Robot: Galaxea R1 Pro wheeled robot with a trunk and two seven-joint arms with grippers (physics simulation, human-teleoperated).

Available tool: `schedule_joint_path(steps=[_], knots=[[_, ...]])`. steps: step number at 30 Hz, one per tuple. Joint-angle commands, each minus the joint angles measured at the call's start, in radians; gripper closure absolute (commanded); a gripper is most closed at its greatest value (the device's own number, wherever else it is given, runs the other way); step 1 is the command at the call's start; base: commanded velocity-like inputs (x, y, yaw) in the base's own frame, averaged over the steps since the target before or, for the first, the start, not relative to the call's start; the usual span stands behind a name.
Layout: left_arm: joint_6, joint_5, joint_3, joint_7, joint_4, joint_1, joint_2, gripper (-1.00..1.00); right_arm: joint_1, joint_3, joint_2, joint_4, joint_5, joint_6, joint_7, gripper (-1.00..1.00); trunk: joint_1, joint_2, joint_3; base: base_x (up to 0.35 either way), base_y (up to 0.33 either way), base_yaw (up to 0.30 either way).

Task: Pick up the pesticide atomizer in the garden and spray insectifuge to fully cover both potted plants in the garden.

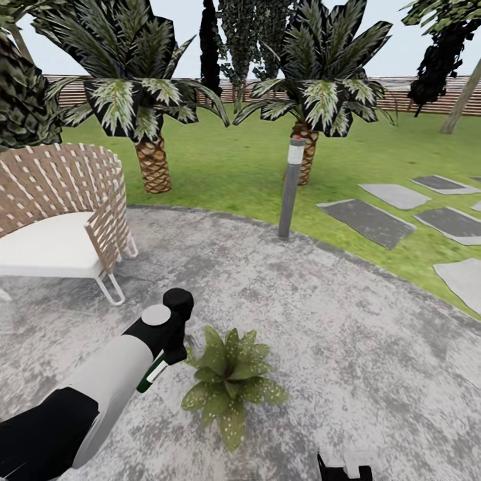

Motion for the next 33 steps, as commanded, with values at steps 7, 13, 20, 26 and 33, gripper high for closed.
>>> schedule_joint_path(steps=[7,13,20,26,33], knots=[[0.017,-0.008,-0.004,-0.010,-0.002,-0.011,-0.040,1.00,0.000,-0.009,-0.001,0.000,0.009,-0.004,0.004,-1.00,-0.001,0.000,-0.001,-0.160,-0.004,0.107],[0.019,-0.008,-0.001,-0.010,0.000,-0.028,-0.044,1.00,0.000,-0.009,-0.005,-0.001,0.008,-0.005,0.003,-1.00,-0.001,0.000,-0.001,-0.001,0.000,0.001],[0.020,-0.011,0.000,-0.010,0.000,-0.026,-0.046,1.00,0.000,-0.009,-0.005,-0.001,0.007,-0.005,0.002,-1.00,-0.001,0.000,-0.001,0.218,0.000,0.043],[0.020,-0.013,0.000,-0.010,0.000,-0.027,-0.048,1.00,0.000,-0.009,-0.003,-0.001,0.007,-0.004,0.003,-1.00,-0.001,0.000,-0.001,0.018,0.000,0.263],[0.034,-0.017,-0.003,-0.010,0.000,-0.020,-0.051,1.00,0.000,-0.009,-0.004,-0.001,0.007,-0.004,0.001,-1.00,-0.001,0.000,-0.001,0.001,0.000,0.119]])
